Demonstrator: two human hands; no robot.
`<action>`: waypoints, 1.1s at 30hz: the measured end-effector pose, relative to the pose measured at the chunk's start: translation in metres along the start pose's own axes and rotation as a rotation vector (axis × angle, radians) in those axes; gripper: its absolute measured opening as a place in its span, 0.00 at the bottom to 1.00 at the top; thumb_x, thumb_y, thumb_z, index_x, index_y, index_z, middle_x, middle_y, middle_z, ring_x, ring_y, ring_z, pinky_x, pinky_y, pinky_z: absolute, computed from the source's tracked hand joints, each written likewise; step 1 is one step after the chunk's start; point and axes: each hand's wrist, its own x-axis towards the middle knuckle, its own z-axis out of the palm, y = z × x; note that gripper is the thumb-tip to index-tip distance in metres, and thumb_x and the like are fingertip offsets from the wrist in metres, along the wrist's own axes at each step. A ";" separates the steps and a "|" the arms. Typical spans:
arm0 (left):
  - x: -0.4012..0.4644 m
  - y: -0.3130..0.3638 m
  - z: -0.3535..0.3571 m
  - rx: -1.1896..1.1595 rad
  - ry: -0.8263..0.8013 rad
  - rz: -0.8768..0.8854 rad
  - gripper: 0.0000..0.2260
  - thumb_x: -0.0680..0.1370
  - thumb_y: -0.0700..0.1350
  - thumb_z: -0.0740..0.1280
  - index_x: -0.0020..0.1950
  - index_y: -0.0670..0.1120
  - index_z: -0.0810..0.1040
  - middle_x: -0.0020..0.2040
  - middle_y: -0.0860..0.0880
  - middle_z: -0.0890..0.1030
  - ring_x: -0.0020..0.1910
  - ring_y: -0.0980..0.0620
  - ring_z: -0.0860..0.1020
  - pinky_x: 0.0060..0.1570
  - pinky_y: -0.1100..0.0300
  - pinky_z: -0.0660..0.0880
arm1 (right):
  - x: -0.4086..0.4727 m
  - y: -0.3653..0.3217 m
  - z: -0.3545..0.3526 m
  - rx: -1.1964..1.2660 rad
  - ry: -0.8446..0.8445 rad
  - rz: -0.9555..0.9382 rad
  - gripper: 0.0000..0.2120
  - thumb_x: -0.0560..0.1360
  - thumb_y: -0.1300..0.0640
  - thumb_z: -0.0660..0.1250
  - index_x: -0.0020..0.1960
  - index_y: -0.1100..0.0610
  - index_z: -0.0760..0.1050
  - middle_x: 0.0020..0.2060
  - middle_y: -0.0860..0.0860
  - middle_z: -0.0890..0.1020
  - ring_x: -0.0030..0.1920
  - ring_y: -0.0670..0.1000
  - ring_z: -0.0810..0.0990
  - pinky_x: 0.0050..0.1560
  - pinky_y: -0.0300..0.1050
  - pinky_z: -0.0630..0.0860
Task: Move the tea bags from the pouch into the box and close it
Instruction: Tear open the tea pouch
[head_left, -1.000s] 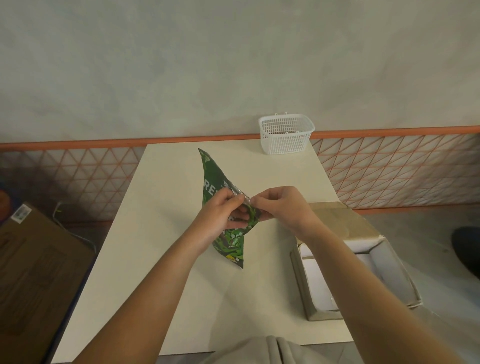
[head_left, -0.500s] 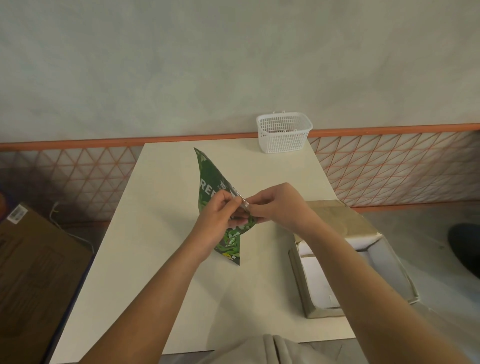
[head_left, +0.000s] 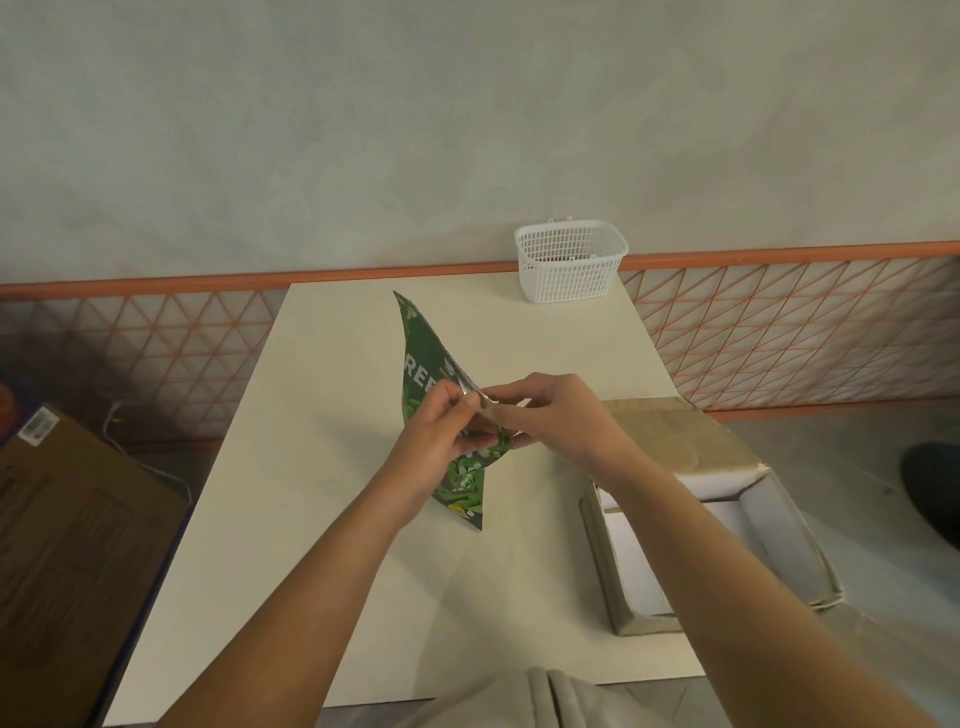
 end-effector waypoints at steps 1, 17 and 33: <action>0.000 0.000 0.000 -0.003 0.000 -0.003 0.07 0.85 0.43 0.58 0.51 0.40 0.71 0.53 0.40 0.79 0.45 0.55 0.82 0.52 0.57 0.81 | 0.000 0.000 0.000 0.011 0.003 0.000 0.10 0.74 0.56 0.72 0.54 0.55 0.84 0.45 0.49 0.83 0.44 0.52 0.83 0.44 0.46 0.83; 0.021 0.016 0.002 0.200 0.300 -0.026 0.08 0.86 0.47 0.55 0.49 0.46 0.67 0.42 0.44 0.79 0.32 0.50 0.82 0.32 0.54 0.81 | 0.004 0.004 0.006 0.082 -0.022 0.033 0.11 0.75 0.63 0.66 0.55 0.57 0.83 0.45 0.52 0.85 0.44 0.52 0.84 0.44 0.49 0.83; 0.022 0.014 -0.005 0.143 0.202 -0.028 0.10 0.85 0.43 0.55 0.48 0.46 0.73 0.47 0.42 0.80 0.48 0.47 0.82 0.49 0.49 0.83 | 0.016 0.000 0.022 0.044 0.212 -0.023 0.09 0.76 0.57 0.66 0.51 0.54 0.84 0.42 0.46 0.84 0.41 0.44 0.81 0.36 0.28 0.74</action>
